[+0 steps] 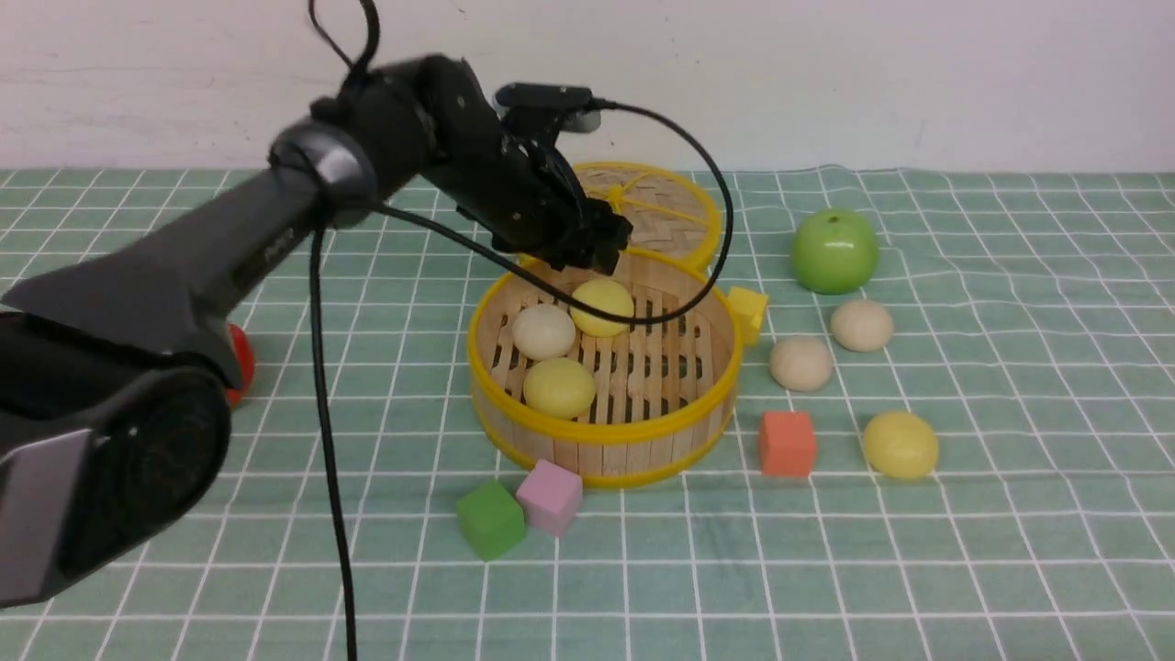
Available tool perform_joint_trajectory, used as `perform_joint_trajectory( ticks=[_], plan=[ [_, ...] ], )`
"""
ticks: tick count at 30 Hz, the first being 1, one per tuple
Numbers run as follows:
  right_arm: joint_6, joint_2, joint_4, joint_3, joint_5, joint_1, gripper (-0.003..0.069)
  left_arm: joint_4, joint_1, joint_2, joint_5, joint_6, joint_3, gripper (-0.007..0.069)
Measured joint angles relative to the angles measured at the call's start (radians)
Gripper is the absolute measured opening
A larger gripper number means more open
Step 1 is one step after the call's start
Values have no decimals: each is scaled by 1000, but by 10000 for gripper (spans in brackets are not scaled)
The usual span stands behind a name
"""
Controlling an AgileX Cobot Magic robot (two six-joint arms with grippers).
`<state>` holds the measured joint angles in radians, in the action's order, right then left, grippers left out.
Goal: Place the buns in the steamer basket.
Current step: Use the right arm to grab a steamed stuffed bun
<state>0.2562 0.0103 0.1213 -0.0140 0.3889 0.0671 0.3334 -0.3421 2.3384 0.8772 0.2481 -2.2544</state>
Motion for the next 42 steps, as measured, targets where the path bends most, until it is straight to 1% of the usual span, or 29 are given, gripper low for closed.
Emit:
perform_joint_trajectory(
  ticks=[2, 5, 6, 8, 9, 10, 11, 12, 14, 15, 16, 17, 18, 19, 20, 21, 23, 24, 26, 31, 32, 34, 36, 38, 42],
  plan=[
    [0, 0, 0, 0, 0, 0, 240, -12, 0, -52, 70, -11, 0, 469],
    [0, 0, 0, 0, 0, 0, 240, -30, 0, -127, 154, -43, 0, 468],
    [0, 0, 0, 0, 0, 0, 240, -52, 0, -184, 226, -75, 0, 453],
    [0, 0, 0, 0, 0, 0, 240, -67, 0, -223, 274, -98, 0, 438],
    [0, 0, 0, 0, 0, 0, 240, -92, 0, -293, 340, -137, 0, 399],
    [0, 0, 0, 0, 0, 0, 240, -97, 0, -317, 350, -151, 0, 382],
    [0, 0, 0, 0, 0, 0, 240, -104, 0, -366, 361, -178, 1, 340],
    [0, 0, 0, 0, 0, 0, 240, -108, 0, -400, 361, -196, 1, 307],
    [0, 0, 0, 0, 0, 0, 240, -108, 0, -498, 361, -235, 15, 215],
    [0, 0, 0, 0, 0, 0, 240, -108, 0, -498, 361, -235, 17, 205],
    [0, 0, 1, 0, 0, 0, 240, -108, 0, -544, 361, -248, 28, 155],
    [0, 0, 1, 0, 0, 0, 240, -107, 0, -620, 361, -267, 50, 84],
    [0, 0, 1, 0, 0, 0, 240, -107, 0, -670, 361, -280, 69, 36],
    [0, 0, 0, 0, 0, 0, 240, -108, 0, -722, 361, -286, 94, -2],
    [0, 0, 0, 0, 0, 0, 240, -109, 0, -775, 361, -289, 123, -14],
    [0, 0, 0, 0, 0, 0, 240, -109, 0, -775, 361, -289, 123, -14],
    [0, 0, 0, 0, 0, 0, 240, -115, 0, -936, 361, -292, 235, -14],
    [0, 0, 0, 0, 0, 0, 240, -115, 0, -936, 361, -292, 235, -14],
    [0, 0, 0, 0, 0, 0, 240, -118, 0, -1039, 361, -294, 319, -14],
    [0, 0, 0, 0, 0, 0, 240, -133, 0, -1282, 361, -296, 671, -14],
    [0, 0, 0, 0, 0, 0, 240, -133, 0, -1298, 361, -296, 683, -14],
    [0, 0, 0, 0, 0, 0, 240, -134, 0, -1383, 360, -299, 827, -14],
    [0, 0, 0, 0, 0, 0, 240, -125, 0, -1449, 360, -323, 937, -14],
    [0, 0, 0, 0, 0, 0, 240, -107, 0, -1489, 360, -355, 1005, -14],
    [0, 0, 0, 0, 0, 0, 240, -35, 0, -1572, 361, -426, 1151, -14]
  ],
)
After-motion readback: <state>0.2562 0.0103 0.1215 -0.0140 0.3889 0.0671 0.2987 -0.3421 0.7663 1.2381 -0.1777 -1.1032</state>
